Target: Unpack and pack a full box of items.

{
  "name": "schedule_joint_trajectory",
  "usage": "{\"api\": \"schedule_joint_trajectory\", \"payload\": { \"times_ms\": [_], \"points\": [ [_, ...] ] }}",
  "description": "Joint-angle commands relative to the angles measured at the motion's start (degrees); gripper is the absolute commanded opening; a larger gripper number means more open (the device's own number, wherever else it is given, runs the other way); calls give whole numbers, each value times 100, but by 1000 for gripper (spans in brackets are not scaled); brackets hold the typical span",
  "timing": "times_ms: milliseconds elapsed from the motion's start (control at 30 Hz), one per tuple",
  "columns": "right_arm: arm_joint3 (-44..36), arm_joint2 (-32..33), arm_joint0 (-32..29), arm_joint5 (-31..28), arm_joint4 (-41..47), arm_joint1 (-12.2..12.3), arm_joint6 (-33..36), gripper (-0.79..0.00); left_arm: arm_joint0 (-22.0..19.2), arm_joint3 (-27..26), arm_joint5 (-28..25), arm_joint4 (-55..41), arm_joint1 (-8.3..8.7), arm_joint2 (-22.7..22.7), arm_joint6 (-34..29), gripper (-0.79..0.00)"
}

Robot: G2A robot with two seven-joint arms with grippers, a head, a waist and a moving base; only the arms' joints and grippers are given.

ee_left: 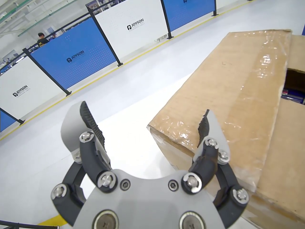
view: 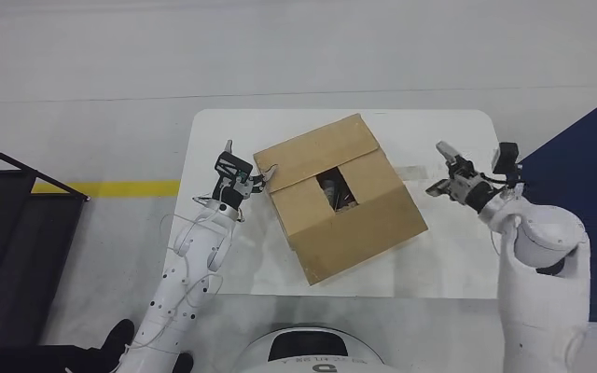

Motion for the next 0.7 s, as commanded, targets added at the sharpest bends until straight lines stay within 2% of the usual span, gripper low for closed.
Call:
{"api": "schedule_joint_trajectory", "payload": {
  "times_ms": [0,67,167,367,533,667],
  "points": [
    [254,-185,145,175,-276,45,275,0,0,0,0,0,0,0,0,0],
    [466,-338,272,278,-331,84,646,0,0,0,0,0,0,0,0,0],
    [610,-322,364,301,79,120,1131,0,0,0,0,0,0,0,0,0],
    [864,-117,381,610,1461,169,2066,0,0,0,0,0,0,0,0,0],
    [1078,-398,419,428,2095,332,2249,0,0,0,0,0,0,0,0,0],
    [984,-650,467,512,2448,478,2164,0,0,0,0,0,0,0,0,0]
  ]
}}
